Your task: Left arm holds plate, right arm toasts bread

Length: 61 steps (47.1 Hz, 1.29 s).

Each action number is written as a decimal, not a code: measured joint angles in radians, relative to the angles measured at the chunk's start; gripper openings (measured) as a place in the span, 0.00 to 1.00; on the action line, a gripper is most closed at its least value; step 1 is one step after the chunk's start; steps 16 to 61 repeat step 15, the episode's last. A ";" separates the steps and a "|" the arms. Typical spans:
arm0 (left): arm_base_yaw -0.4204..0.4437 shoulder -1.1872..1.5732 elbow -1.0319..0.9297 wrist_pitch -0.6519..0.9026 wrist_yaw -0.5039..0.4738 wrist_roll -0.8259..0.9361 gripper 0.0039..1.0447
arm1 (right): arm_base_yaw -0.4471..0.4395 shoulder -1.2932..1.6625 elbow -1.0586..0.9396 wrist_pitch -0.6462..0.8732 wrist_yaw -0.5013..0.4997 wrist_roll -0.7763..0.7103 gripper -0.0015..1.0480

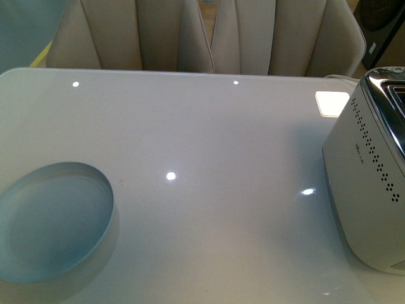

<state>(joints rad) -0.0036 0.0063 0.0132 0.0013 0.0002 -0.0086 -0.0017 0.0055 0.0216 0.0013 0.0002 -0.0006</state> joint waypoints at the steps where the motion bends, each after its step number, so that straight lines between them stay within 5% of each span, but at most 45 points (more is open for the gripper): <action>1: 0.000 0.000 0.000 0.000 0.000 0.000 0.93 | 0.000 0.000 0.000 0.000 0.000 0.000 0.92; 61: 0.000 0.000 0.000 0.000 0.000 0.000 0.93 | 0.000 0.000 0.000 0.000 0.000 0.000 0.92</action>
